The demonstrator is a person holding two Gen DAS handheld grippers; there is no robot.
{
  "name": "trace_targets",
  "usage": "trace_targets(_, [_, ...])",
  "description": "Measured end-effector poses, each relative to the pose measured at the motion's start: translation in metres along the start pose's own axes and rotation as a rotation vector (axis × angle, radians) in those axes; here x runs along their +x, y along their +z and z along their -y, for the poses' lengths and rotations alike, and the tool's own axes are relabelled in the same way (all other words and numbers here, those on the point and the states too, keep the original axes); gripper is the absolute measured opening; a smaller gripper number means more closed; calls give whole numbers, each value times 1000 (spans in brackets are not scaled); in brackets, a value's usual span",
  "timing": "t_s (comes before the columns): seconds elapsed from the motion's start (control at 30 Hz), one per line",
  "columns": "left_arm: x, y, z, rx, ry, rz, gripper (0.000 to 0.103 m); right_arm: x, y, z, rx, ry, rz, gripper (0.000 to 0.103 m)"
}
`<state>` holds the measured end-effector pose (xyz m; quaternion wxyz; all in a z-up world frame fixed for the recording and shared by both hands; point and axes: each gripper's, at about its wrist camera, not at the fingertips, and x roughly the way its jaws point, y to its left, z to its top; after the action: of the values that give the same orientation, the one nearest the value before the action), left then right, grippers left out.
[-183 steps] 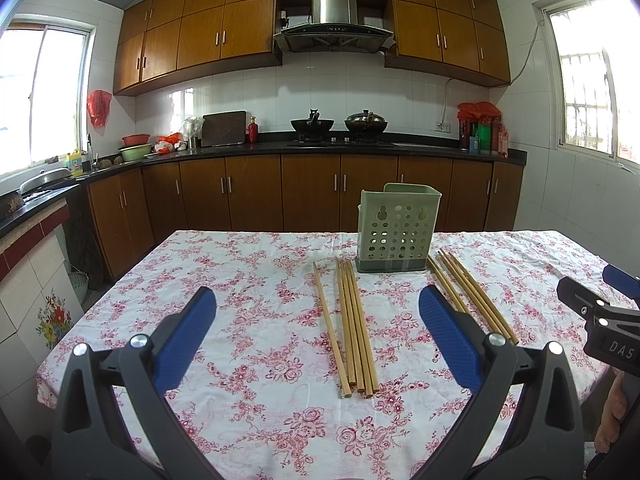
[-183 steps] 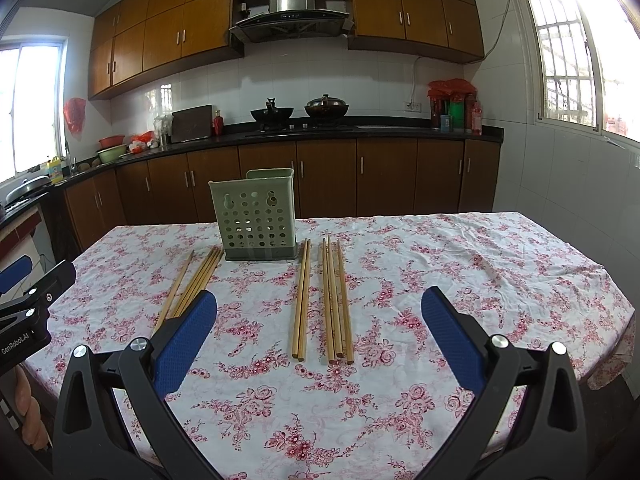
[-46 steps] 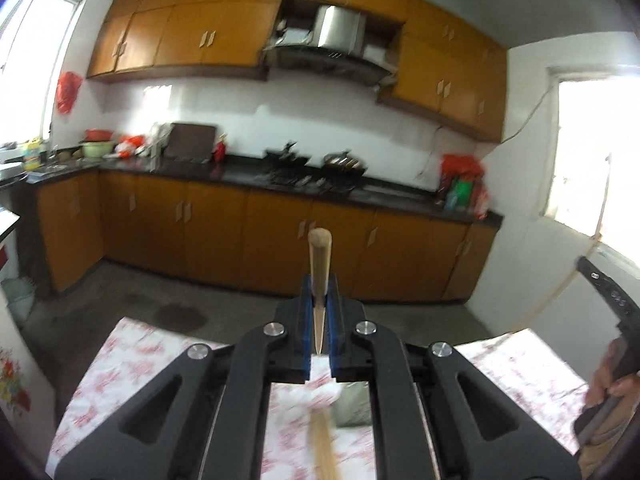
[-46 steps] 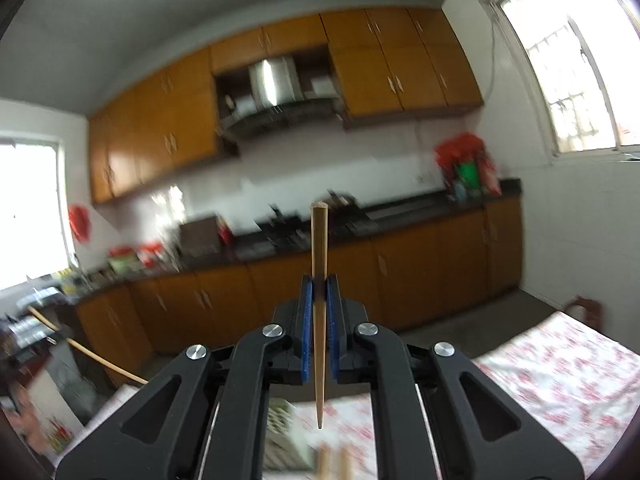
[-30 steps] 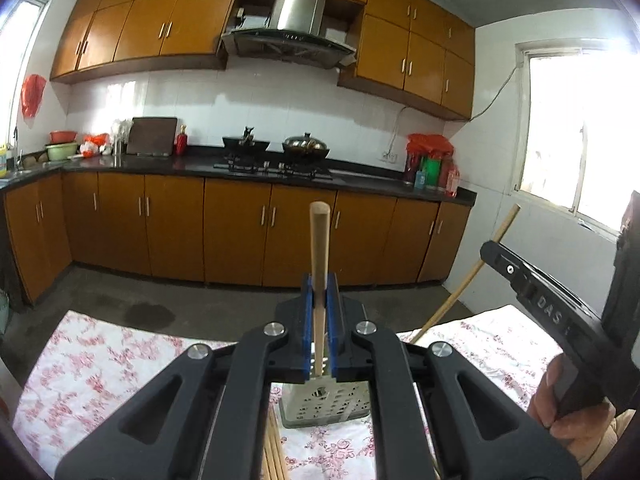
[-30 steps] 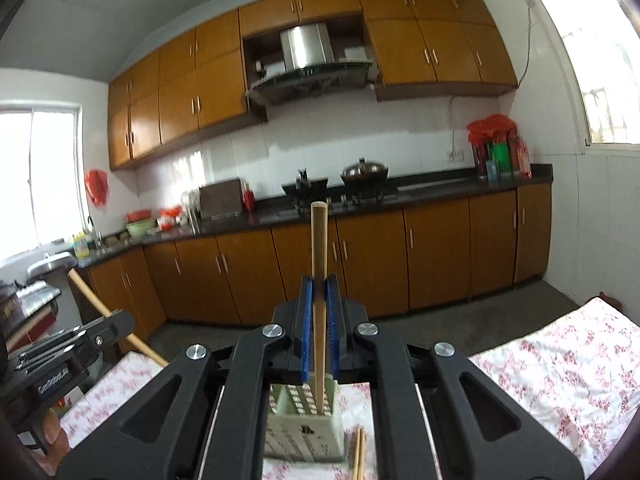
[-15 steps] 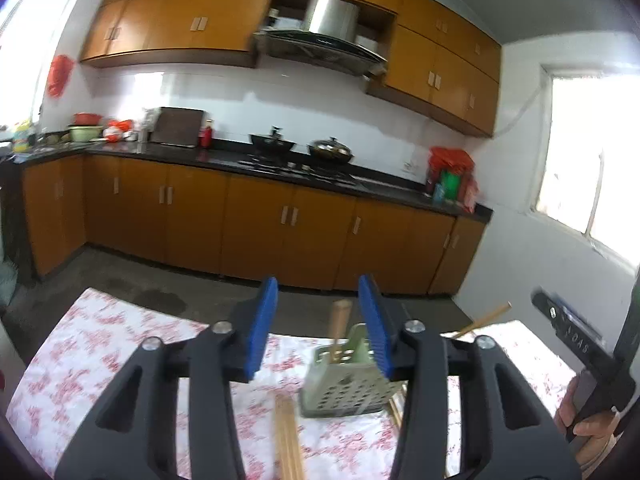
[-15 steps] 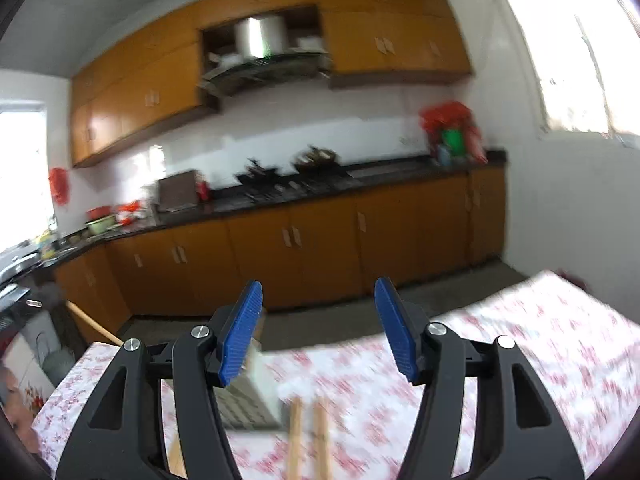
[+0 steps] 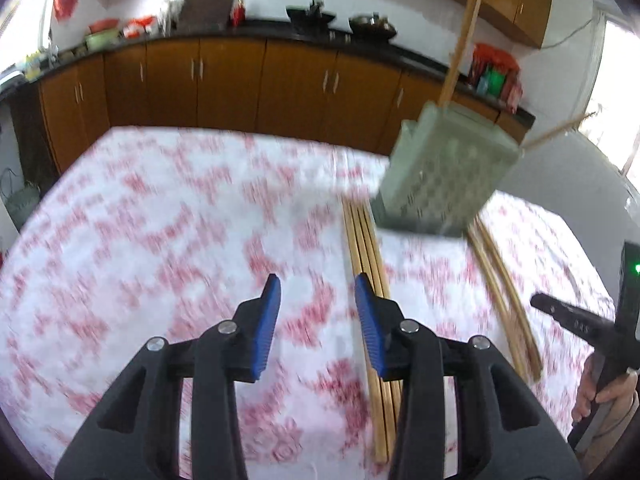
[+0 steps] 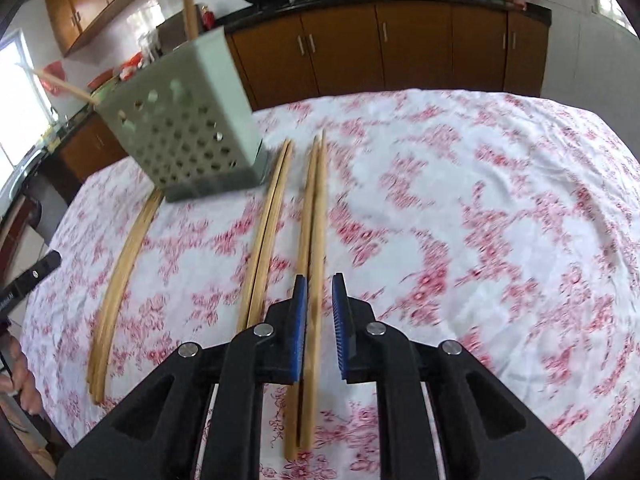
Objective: Organize utensils
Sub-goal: 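Grasp a chopstick with the right gripper while the left gripper grasps another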
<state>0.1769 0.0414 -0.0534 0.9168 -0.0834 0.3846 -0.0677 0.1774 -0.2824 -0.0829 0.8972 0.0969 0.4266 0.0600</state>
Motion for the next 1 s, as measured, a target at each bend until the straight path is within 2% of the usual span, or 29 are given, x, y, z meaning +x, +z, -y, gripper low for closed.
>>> trace_targets(0.17, [17, -25, 10, 21, -31, -56, 34, 13, -2, 1, -25, -31, -42, 8])
trace_targets(0.3, [23, -31, 17, 47, -63, -90, 27, 11, -3, 9, -10, -130, -18, 8])
trace_targets(0.5, [31, -41, 26, 83, -91, -134, 21, 9, -6, 17, 11, -130, -12, 8])
trace_targets(0.67, [34, -41, 31, 121, -70, -138, 20, 9, -7, 17, 8, -132, -9, 8])
trace_targets(0.87, [33, -40, 21, 85, -72, -145, 20, 5, -11, 18, -1, -136, -4, 8])
trace_targets(1.0, [35, -42, 30, 149, -18, -143, 17, 5, -10, 17, -11, -141, -4, 8])
